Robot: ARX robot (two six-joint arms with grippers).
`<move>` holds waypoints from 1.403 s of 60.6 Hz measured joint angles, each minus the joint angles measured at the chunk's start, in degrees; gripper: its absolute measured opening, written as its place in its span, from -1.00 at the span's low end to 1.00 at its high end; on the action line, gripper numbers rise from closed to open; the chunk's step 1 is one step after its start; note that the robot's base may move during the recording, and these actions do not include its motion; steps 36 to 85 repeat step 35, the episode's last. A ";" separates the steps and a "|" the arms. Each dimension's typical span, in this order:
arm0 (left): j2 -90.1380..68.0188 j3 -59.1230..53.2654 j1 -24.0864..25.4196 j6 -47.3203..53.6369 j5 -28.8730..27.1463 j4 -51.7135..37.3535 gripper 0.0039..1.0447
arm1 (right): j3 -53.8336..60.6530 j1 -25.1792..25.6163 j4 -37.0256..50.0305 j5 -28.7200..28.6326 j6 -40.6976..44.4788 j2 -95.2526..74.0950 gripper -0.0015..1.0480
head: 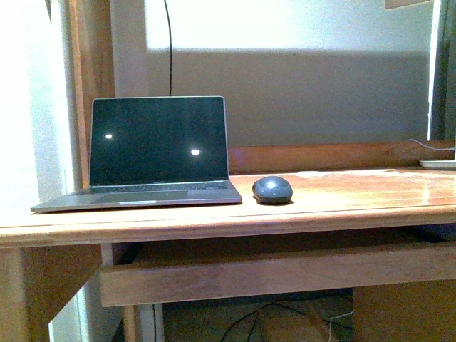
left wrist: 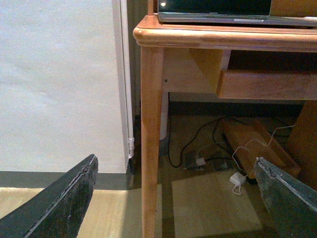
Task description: Place mouse
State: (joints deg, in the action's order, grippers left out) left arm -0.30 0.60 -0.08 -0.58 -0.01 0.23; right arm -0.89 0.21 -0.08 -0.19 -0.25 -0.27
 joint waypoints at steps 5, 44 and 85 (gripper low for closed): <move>0.00 0.00 0.00 0.00 0.00 0.00 0.86 | 0.00 0.00 0.00 0.00 0.00 0.00 -0.06; 0.00 0.00 0.00 0.00 0.00 0.00 0.86 | 0.00 0.00 0.00 0.00 0.00 0.00 0.86; 0.00 0.00 0.00 0.00 0.00 0.00 0.86 | 0.00 0.00 0.00 0.00 0.00 0.00 0.86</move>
